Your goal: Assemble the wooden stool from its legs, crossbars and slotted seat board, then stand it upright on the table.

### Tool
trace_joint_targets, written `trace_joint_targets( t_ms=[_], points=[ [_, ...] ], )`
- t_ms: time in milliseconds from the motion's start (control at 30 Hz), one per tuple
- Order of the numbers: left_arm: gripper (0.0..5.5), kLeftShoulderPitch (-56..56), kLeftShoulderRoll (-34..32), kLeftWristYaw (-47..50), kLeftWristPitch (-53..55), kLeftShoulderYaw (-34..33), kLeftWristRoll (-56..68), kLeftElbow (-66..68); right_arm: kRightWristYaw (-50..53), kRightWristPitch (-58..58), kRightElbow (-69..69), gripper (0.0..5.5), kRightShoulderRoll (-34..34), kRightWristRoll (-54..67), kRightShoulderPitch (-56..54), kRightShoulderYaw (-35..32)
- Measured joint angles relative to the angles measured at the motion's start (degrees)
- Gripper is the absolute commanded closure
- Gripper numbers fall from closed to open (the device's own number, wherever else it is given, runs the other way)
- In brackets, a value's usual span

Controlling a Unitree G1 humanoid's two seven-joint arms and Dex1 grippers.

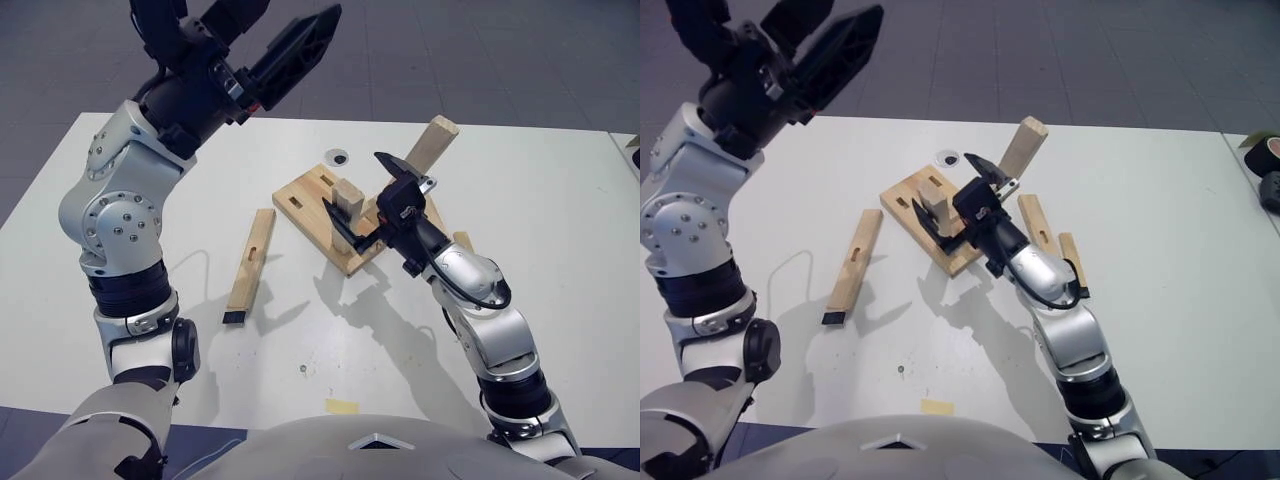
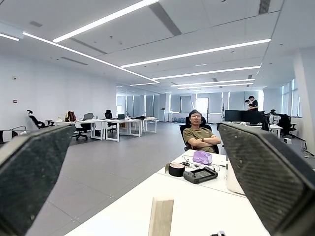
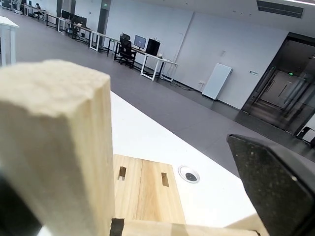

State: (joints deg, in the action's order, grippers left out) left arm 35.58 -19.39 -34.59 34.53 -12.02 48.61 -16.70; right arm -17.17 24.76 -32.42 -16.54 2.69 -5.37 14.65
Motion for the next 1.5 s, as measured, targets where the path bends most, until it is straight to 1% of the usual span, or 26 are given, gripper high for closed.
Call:
trace_joint_targets(
  t_ms=[133,233,300,567,733,800,933,1000,1100,1267,1300,1333,1400,1500],
  points=[
    [0.11,-0.33,-0.14,-0.09,-0.37,1.04,-0.45,-0.02,2.04,0.06,-2.30,0.10,0.65,1.67,4.75,-6.41],
    [0.11,-0.63,-0.03,-0.50,-0.67,1.98,-1.12,0.00,6.74,-1.75,-2.43,0.10,1.23,-0.44,6.67,-12.27],
    [0.11,-0.87,0.16,-0.71,-0.96,2.67,-1.29,0.02,9.02,-3.05,-2.38,0.10,1.34,-2.02,6.70,-14.29],
    [0.11,-3.92,0.13,0.18,-1.73,3.85,-2.86,-1.19,13.05,-4.90,3.37,0.10,2.01,-5.93,1.88,-15.84],
    [0.11,-4.68,-0.50,0.02,-2.46,5.69,-6.19,-1.15,15.21,-5.62,6.31,0.10,2.20,-8.11,0.00,-17.63],
    [0.11,-4.82,-0.51,-0.08,-2.46,5.79,-6.23,-1.13,14.44,-8.62,9.46,0.10,1.14,-7.48,-0.49,-19.43],
    [0.11,-4.87,-0.50,-0.37,-2.46,6.35,-6.33,-1.07,14.28,-18.16,23.37,0.10,-4.92,-8.19,-5.13,-24.66],
    [0.11,-4.87,-0.51,-0.64,-2.46,6.72,-6.50,-1.02,14.70,-20.80,26.64,0.10,-6.57,-8.20,-7.88,-26.17],
    [0.11,-4.87,-0.50,-0.94,-2.46,6.87,-6.50,-0.95,13.95,-24.05,26.14,0.10,-6.32,-7.24,-10.67,-25.62],
    [0.11,-4.90,-0.58,-1.26,-2.47,7.15,-6.80,0.01,12.70,-28.06,17.09,0.10,-3.77,-6.80,-11.09,-21.82],
    [0.11,-4.90,-0.61,-1.32,-2.47,7.14,-6.79,0.02,11.76,-28.09,15.47,0.10,-3.57,-6.32,-11.16,-20.73],
    [0.11,-4.91,-0.69,-1.46,-2.47,7.14,-6.81,0.08,9.25,-27.52,13.16,0.10,-3.22,-5.26,-11.16,-18.09],
    [0.11,-4.98,-1.03,-1.70,-2.57,7.15,-6.92,0.20,4.76,-23.14,12.60,0.10,-2.74,-3.78,-9.65,-12.98],
    [0.11,-5.59,-1.51,-1.69,-2.65,7.07,-6.94,0.22,0.76,-10.73,17.11,0.10,-1.38,-0.88,-5.41,-9.14]
  ],
)
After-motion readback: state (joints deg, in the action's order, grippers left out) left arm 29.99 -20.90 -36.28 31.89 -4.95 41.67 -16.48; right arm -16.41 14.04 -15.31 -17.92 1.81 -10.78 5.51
